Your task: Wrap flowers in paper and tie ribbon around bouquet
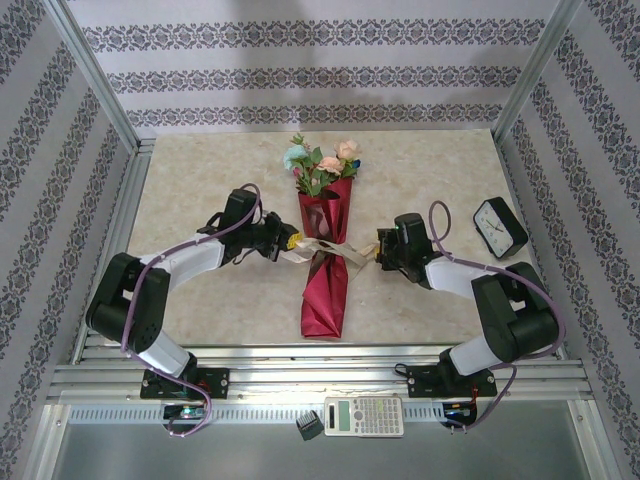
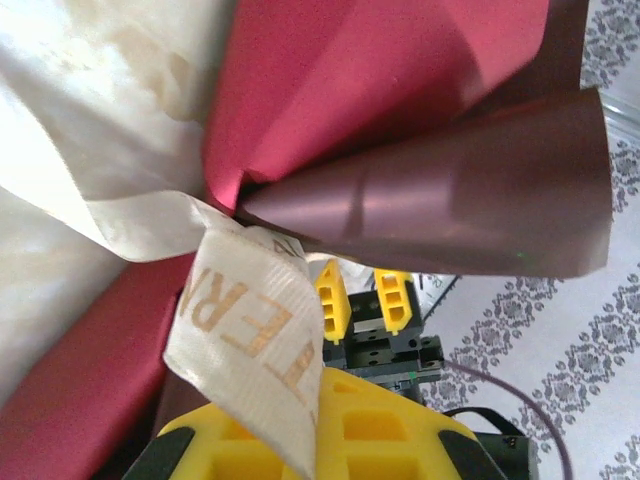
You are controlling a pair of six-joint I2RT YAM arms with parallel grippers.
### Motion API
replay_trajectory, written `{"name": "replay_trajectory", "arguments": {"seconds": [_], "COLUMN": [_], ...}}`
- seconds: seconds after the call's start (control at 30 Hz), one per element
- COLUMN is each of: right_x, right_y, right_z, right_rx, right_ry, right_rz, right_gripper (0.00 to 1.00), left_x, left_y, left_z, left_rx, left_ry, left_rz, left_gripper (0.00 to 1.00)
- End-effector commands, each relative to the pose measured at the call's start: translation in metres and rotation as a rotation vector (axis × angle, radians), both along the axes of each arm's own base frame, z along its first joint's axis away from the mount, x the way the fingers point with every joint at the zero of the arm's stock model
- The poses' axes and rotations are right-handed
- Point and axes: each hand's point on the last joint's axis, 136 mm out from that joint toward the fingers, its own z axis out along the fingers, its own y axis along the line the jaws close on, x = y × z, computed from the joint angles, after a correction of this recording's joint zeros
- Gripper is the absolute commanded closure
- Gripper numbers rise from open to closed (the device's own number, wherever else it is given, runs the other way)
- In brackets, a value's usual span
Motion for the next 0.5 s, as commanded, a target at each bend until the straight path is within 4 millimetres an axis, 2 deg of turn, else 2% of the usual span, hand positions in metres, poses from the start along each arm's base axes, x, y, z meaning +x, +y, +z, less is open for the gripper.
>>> {"name": "replay_trajectory", "arguments": {"seconds": [0.0,0.13,0.27,0.37,0.47], "right_x": [-0.006,-0.018,-0.02,-0.019,-0.013], "right_y": [0.014,0.023,0.021,0.027,0.04], "right_z": [0.012,0.01,-0.003,-0.008,-0.005], "right_rx": [-0.002,-0.024,-0.053,-0.041,-0.031], "right_ry": [0.018,0.051,0.087,0.095,0.078], "right_rz": [0.065,0.126,0.176,0.227,0.291], "right_gripper": [0.6,0.6,0.61,0.61,0.61], "left_x": [0.008,0.007,0.008,0.007,0.007], "left_y": [-0.014,-0.016,-0.018,-0.019,-0.02], "left_z": [0.019,0.019,0.022,0.022,0.021], "left_rx": [-0.05,-0.049,-0.053,-0.051,-0.05], "left_ry": [-0.051,-0.053,-0.058,-0.057,-0.054], "left_rz": [-0.022,-0.026,-0.03,-0.035,-0.035], "left_gripper": [1.0,1.0,1.0,1.0,1.0]}}
